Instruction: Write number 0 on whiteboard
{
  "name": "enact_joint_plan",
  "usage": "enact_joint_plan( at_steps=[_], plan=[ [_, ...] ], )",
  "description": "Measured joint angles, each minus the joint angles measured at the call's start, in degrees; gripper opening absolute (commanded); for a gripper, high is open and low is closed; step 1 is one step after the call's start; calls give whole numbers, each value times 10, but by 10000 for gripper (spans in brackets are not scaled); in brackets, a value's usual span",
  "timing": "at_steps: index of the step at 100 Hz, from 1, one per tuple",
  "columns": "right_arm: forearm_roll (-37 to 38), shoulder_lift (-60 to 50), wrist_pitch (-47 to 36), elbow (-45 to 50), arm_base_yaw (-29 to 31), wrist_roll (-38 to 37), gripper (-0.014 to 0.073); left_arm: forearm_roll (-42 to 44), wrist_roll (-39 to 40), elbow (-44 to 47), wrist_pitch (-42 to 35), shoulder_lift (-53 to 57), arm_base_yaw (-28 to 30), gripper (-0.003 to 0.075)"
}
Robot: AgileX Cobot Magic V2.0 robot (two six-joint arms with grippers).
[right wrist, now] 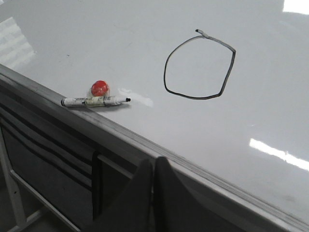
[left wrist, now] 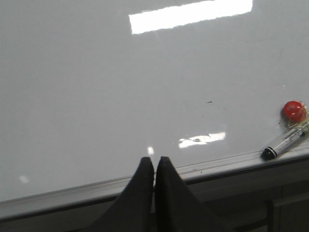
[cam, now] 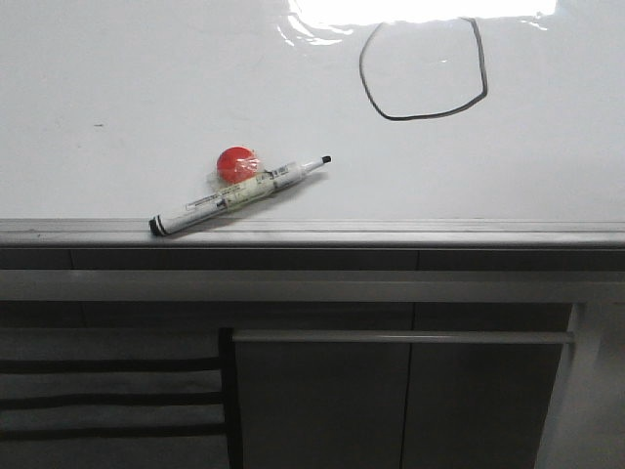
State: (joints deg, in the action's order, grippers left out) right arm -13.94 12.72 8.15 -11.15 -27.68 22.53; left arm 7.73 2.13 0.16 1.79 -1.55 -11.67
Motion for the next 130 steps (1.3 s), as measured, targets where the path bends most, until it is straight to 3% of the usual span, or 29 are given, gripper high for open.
enact_joint_plan(
  at_steps=[38, 60, 130],
  plan=[
    [0, 0, 0, 0, 0, 0, -47, -56, -29, 0, 93, 18, 84, -20],
    [0, 0, 0, 0, 0, 0, -47, -71, -29, 0, 167, 18, 92, -20],
    [0, 0, 0, 0, 0, 0, -47, -72, -30, 0, 169, 18, 92, -20]
  ],
)
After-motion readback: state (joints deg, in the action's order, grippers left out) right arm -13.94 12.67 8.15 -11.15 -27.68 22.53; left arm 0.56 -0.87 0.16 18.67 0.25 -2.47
